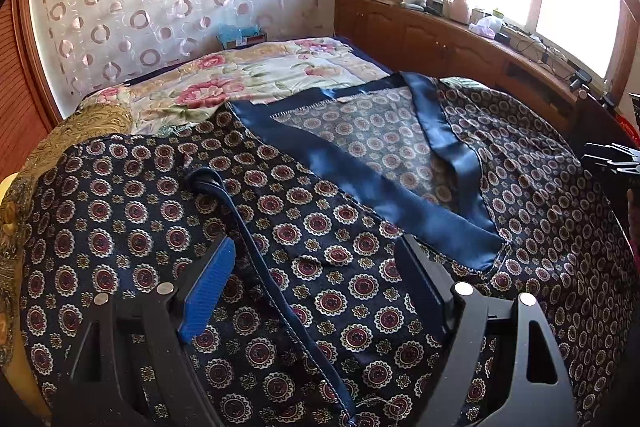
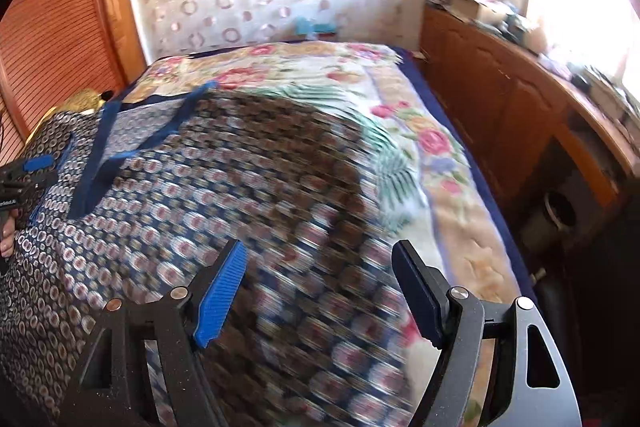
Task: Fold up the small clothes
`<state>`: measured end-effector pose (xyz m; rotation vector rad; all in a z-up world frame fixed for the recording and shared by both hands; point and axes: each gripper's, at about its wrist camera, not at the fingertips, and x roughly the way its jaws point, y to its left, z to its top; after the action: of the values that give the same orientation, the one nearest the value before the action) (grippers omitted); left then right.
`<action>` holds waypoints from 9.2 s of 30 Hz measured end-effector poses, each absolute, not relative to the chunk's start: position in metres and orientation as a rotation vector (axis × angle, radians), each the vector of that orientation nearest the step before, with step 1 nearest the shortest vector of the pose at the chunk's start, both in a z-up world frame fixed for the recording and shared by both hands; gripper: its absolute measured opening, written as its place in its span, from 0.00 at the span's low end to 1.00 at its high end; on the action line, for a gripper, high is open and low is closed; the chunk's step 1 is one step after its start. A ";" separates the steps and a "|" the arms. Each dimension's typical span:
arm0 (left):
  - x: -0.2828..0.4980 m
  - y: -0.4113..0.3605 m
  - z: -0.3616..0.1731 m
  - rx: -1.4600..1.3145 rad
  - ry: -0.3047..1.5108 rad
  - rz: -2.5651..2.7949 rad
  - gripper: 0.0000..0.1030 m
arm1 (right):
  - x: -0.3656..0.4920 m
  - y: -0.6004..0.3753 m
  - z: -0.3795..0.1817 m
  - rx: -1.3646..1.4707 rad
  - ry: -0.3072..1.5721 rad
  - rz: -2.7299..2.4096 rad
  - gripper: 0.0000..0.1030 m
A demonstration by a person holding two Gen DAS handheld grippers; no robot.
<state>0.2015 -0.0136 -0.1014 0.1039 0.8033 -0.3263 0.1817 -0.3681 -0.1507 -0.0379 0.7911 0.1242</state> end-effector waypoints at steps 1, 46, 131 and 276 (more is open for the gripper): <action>0.201 -0.014 -0.102 0.107 0.808 -0.329 0.80 | 0.179 -0.374 -0.153 -0.033 0.801 0.109 0.69; 0.185 -0.006 -0.093 0.072 0.728 -0.347 0.80 | 0.189 -0.284 -0.153 -0.125 0.798 0.351 0.02; 0.178 -0.003 -0.091 0.080 0.685 -0.316 0.80 | 0.220 -0.321 -0.163 -0.147 0.828 0.205 0.01; -0.023 0.140 -0.027 -0.101 0.590 -0.051 0.52 | -0.002 -0.436 -0.118 -0.046 0.538 0.251 0.06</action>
<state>-0.0232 0.1402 -0.0274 -0.1008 0.5900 -0.0514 -0.0021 -0.4359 -0.1184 -0.0458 0.5377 0.2512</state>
